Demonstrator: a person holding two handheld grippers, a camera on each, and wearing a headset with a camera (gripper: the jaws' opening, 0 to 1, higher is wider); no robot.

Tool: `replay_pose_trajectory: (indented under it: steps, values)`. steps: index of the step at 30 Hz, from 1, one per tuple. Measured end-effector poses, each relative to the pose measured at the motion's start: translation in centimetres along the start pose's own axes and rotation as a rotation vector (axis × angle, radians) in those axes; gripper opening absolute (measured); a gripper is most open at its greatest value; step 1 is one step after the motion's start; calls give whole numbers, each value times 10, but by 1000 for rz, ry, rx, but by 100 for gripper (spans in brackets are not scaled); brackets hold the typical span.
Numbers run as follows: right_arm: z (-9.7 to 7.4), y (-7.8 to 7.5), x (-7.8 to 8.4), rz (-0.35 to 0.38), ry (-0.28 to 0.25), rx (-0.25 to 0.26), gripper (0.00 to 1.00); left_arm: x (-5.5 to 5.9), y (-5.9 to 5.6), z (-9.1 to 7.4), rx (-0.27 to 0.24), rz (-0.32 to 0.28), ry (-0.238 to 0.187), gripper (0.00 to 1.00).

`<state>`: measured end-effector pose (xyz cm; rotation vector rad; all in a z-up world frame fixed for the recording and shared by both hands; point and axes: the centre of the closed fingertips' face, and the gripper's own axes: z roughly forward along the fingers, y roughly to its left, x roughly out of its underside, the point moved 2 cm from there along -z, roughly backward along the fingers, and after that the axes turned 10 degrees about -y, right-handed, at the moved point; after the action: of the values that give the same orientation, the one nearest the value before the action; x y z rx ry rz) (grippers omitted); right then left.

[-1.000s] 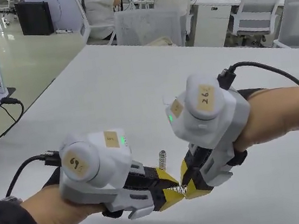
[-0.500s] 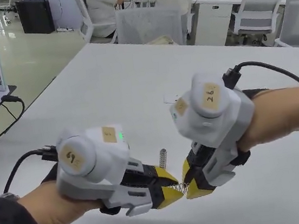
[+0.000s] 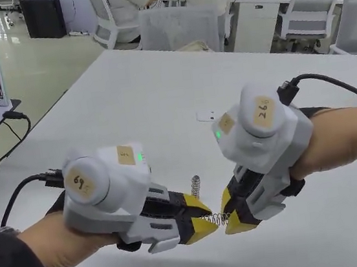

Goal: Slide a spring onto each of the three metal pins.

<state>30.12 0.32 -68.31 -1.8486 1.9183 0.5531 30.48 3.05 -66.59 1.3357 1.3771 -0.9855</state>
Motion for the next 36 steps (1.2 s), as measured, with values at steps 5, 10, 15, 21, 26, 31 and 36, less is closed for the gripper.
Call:
replay_pose_trajectory:
  steps: [5, 10, 15, 21, 26, 31, 36]
  values:
    - [-4, -1, -2, -16, 5, 8, 8, -3, 1, 0, -4, 4, -11, 2]
    - [-10, -2, -5, -16, -3, 16, 8, -4, 1, 0, -8, 9, -18, 2]
    - [-12, -3, -7, -24, -3, 23, 8, -4, 2, -1, -11, 13, -20, 3]
    - [-16, -1, -11, -31, -2, 27, 8, -1, 1, 0, -12, 20, -7, 3]
    - [-18, 0, -15, -38, 5, 30, 8, 0, 2, 1, -14, 21, -2, 2]
    - [-19, 0, -18, -48, 6, 35, 8, 1, 2, 1, -15, 22, 2, 2]
    - [-20, 0, -21, -52, 3, 35, 8, 2, 2, 2, -13, 27, 4, 2]
